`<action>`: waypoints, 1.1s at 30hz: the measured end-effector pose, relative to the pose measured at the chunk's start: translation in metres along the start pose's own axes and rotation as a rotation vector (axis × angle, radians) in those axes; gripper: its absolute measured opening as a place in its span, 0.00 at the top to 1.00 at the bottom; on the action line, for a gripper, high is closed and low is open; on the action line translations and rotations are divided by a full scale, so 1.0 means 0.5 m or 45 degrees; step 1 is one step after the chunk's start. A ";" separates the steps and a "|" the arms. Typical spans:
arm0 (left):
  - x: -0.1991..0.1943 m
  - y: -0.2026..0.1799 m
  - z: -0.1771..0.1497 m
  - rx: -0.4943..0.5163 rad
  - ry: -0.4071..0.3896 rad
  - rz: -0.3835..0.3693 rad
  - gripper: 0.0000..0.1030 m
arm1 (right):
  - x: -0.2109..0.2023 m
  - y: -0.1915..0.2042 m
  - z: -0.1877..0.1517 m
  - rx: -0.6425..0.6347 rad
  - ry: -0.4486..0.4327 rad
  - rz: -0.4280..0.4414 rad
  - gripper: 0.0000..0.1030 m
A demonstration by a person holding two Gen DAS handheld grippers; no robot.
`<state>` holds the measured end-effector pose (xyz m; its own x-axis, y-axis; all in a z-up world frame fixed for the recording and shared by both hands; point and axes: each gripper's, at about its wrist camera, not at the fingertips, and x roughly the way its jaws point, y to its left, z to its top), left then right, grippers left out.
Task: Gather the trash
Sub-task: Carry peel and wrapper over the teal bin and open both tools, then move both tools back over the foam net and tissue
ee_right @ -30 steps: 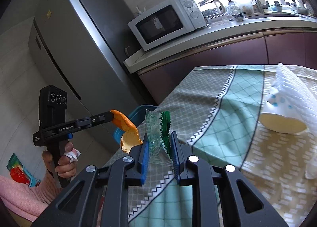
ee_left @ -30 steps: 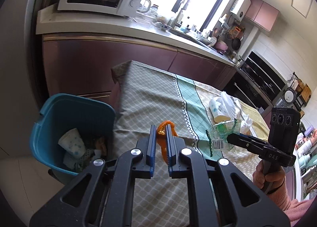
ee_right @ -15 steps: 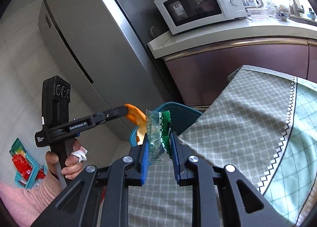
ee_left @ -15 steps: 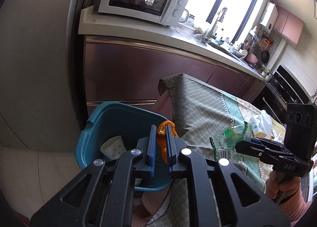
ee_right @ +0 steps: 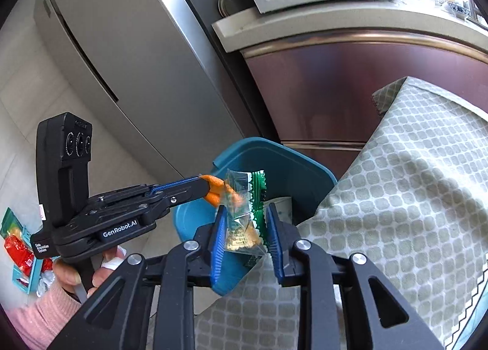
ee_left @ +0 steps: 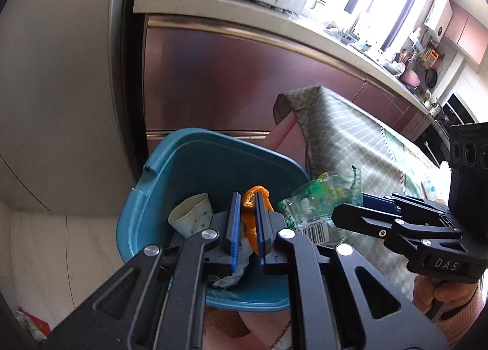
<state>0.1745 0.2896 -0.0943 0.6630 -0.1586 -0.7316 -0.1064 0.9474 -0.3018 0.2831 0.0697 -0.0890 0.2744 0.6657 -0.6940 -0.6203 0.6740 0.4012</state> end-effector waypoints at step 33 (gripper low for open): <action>-0.055 -0.194 -0.038 0.203 -0.111 -0.212 0.64 | -0.242 -0.042 -0.131 0.022 -0.237 -0.025 0.65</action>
<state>0.1527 0.1967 -0.0565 0.7239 -0.2982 -0.6222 0.1234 0.9432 -0.3084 0.2146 -0.0462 -0.0525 0.4184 0.6989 -0.5801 -0.6011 0.6919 0.4001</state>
